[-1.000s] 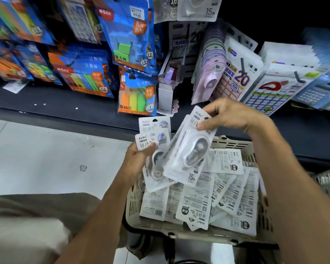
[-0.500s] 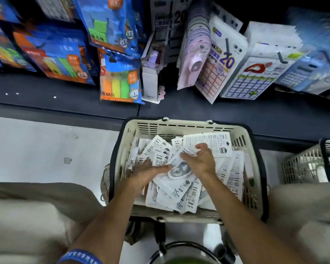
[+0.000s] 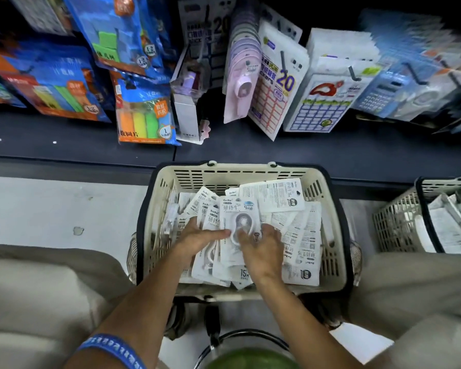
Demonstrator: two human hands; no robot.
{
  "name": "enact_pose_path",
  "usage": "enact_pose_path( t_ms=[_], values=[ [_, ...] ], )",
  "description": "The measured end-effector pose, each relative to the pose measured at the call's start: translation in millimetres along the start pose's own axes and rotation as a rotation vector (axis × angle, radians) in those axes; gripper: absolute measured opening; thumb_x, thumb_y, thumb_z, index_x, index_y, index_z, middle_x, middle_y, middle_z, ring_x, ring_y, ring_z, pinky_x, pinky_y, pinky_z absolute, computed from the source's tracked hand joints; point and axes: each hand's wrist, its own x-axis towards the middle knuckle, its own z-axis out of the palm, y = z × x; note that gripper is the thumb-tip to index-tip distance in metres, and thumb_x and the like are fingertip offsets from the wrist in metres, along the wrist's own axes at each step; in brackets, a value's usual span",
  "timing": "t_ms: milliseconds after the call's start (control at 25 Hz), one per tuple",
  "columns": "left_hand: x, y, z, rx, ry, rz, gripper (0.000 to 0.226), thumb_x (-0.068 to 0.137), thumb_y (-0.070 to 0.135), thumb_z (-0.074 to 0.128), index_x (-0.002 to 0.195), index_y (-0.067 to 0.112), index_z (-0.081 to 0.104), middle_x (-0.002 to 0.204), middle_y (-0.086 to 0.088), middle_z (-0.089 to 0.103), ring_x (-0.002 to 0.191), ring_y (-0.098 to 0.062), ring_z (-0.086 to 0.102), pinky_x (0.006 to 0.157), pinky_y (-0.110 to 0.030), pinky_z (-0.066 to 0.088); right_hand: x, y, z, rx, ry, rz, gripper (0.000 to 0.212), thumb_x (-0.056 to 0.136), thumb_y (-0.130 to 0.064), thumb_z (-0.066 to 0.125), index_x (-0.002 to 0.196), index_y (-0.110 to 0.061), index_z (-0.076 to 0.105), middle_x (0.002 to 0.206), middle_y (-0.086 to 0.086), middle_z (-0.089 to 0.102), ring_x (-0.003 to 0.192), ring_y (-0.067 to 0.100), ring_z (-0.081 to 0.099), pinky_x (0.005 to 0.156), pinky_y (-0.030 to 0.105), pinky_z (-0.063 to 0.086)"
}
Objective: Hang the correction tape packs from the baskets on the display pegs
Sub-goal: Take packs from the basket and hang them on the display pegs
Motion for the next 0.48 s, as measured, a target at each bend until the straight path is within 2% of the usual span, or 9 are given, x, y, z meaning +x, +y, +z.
enact_pose_path(
  t_ms=[40, 80, 120, 200, 320, 440, 480],
  values=[
    [-1.2, -1.5, -0.1, -0.011, 0.005, 0.004, 0.127, 0.069, 0.043, 0.09, 0.162, 0.019, 0.007, 0.169, -0.007, 0.017, 0.155, -0.03, 0.019, 0.122, -0.049, 0.022, -1.0, -2.2, 0.9, -0.012, -0.029, 0.025, 0.059, 0.088, -0.054, 0.067, 0.128, -0.012, 0.054, 0.123, 0.006, 0.06, 0.114, 0.027, 0.056, 0.086, 0.037, 0.049],
    [-2.3, -3.0, -0.7, -0.018, 0.011, 0.011, 0.127, 0.068, 0.043, 0.09, 0.162, 0.019, 0.008, 0.169, -0.007, 0.017, 0.154, -0.03, 0.02, 0.122, -0.049, 0.022, 1.8, -4.0, -2.2, 0.095, -0.092, 0.111, 0.056, 0.086, -0.05, 0.071, 0.123, -0.011, 0.057, 0.118, 0.005, 0.066, 0.107, 0.025, 0.06, 0.081, 0.035, 0.049],
    [-3.0, -4.5, -1.4, -0.025, 0.013, 0.019, 0.128, 0.068, 0.044, 0.091, 0.162, 0.019, 0.009, 0.169, -0.008, 0.018, 0.154, -0.03, 0.022, 0.122, -0.049, 0.023, 6.2, -4.6, -7.6, 0.287, -0.182, 0.218, 0.048, 0.082, -0.042, 0.077, 0.116, -0.011, 0.063, 0.113, 0.005, 0.071, 0.1, 0.023, 0.065, 0.078, 0.033, 0.05],
    [-4.3, -6.2, -3.5, -0.037, 0.002, 0.036, 0.131, 0.063, 0.046, 0.091, 0.162, 0.019, 0.01, 0.169, -0.008, 0.019, 0.153, -0.031, 0.023, 0.123, -0.05, 0.024, 15.0, -4.2, -16.0, 0.556, -0.321, 0.338, 0.034, 0.076, -0.022, 0.086, 0.103, -0.01, 0.07, 0.105, 0.007, 0.076, 0.095, 0.022, 0.071, 0.083, 0.036, 0.057],
    [-3.8, -9.2, -6.8, -0.057, -0.025, 0.054, 0.137, 0.055, 0.054, 0.091, 0.162, 0.021, 0.012, 0.168, -0.007, 0.022, 0.152, -0.03, 0.027, 0.122, -0.051, 0.026, 14.3, -10.0, -10.9, 0.658, -0.268, 0.302, 0.034, 0.074, -0.01, 0.085, 0.104, -0.012, 0.069, 0.103, 0.007, 0.077, 0.092, 0.022, 0.073, 0.086, 0.04, 0.059],
    [-1.6, -10.9, -7.2, -0.053, 0.006, 0.047, 0.136, 0.054, 0.06, 0.089, 0.162, 0.022, 0.014, 0.169, -0.006, 0.02, 0.152, -0.03, 0.025, 0.121, -0.051, 0.026, 14.9, -13.8, 0.0, 0.702, -0.214, 0.319, 0.034, 0.08, -0.016, 0.082, 0.106, -0.019, 0.06, 0.106, 0.003, 0.072, 0.09, 0.016, 0.068, 0.073, 0.034, 0.053],
    [-1.7, -9.9, -7.0, -0.036, 0.005, 0.038, 0.138, 0.051, 0.063, 0.088, 0.161, 0.024, 0.015, 0.169, -0.006, 0.018, 0.153, -0.031, 0.023, 0.121, -0.053, 0.024, 18.0, -14.1, -0.5, 0.745, -0.242, 0.368, 0.036, 0.081, -0.021, 0.081, 0.108, -0.019, 0.057, 0.108, 0.003, 0.07, 0.093, 0.017, 0.066, 0.075, 0.034, 0.05]
  ],
)
